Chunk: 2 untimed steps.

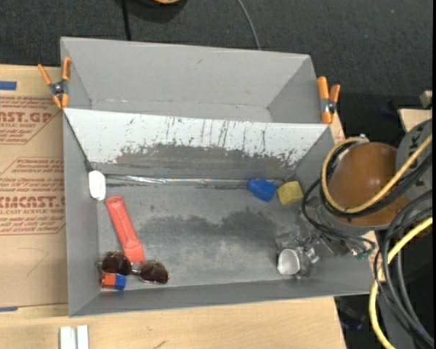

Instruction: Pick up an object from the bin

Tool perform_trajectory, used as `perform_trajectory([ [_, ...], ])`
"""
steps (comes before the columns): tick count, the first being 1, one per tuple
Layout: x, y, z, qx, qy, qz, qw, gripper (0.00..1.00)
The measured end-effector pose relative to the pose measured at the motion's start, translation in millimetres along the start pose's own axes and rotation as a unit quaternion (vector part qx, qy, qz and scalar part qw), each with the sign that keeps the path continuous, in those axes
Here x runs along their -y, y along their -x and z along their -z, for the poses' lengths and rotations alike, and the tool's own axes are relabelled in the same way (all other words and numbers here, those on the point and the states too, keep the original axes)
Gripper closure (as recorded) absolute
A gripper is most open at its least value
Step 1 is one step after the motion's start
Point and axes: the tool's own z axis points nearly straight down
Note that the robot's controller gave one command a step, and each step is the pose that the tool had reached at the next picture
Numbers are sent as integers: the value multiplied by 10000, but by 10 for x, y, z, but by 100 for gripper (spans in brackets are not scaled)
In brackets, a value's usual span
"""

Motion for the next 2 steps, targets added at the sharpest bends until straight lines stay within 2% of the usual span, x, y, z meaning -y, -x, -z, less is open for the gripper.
perform_trajectory([
  [1,46,52,496,-28,31,-45,10000,100],
  [2,128,34,736,31,-33,121,9999,100],
])
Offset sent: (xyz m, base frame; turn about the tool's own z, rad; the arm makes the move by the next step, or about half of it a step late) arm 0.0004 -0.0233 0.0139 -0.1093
